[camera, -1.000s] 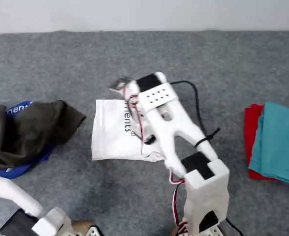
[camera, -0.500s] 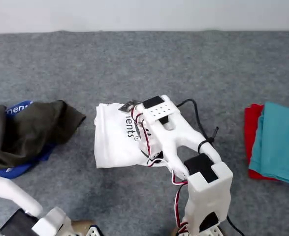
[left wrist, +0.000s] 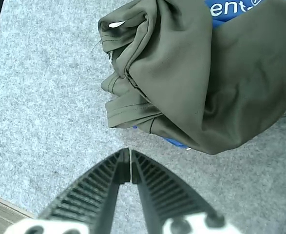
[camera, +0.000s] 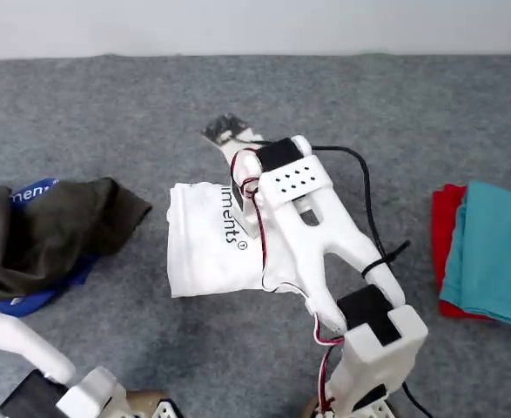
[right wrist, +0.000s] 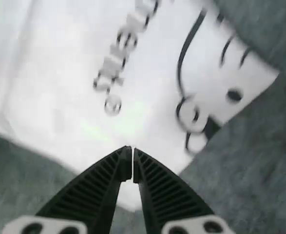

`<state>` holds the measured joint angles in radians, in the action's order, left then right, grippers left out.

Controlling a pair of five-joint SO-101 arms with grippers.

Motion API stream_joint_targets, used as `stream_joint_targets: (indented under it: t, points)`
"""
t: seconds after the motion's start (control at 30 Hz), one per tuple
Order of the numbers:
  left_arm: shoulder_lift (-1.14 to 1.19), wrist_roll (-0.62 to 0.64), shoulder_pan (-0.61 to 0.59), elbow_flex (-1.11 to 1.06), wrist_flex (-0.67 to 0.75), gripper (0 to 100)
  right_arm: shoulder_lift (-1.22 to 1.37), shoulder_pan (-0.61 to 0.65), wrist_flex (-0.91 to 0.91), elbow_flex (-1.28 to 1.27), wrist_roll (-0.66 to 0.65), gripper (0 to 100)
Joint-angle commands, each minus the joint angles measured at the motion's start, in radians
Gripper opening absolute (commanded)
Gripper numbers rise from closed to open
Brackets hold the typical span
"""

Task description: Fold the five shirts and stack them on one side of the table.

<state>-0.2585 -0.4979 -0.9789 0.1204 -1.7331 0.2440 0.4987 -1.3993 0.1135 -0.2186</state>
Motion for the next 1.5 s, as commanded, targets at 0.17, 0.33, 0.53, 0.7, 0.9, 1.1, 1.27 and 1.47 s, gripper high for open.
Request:
stream_joint_targets:
  t: [0.17, 0.33, 0.53, 0.7, 0.9, 1.1, 1.27, 1.47]
  points:
    - [-0.028, 0.008, 0.002, 0.005, 0.003, 2, 0.159, -0.116, 0.421, 0.049, 0.003, 1.1]
    - [-0.028, 0.008, 0.002, 0.005, 0.003, 2, 0.251, -0.159, 0.470, 0.054, -0.080, 0.9]
    - [-0.028, 0.008, 0.002, -0.004, 0.005, 2, 0.300, -0.219, 0.460, 0.123, -0.087, 0.9]
    - [-0.034, 0.008, 0.002, -0.047, 0.031, 2, 0.302, -0.271, 0.458, 0.127, -0.091, 0.9]
    - [-0.034, 0.008, 0.002, -0.050, 0.031, 2, 0.257, -0.189, 0.308, 0.242, -0.086, 0.9]
    - [-0.035, 0.006, 0.002, -0.048, 0.038, 2, 0.208, -0.094, 0.067, 0.361, -0.048, 0.9]
    - [-0.035, 0.006, 0.000, -0.048, 0.038, 2, 0.176, -0.104, -0.173, 0.370, 0.060, 0.9]
    - [-0.035, 0.006, 0.002, -0.048, 0.038, 2, 0.150, -0.133, -0.400, 0.356, 0.072, 0.9]
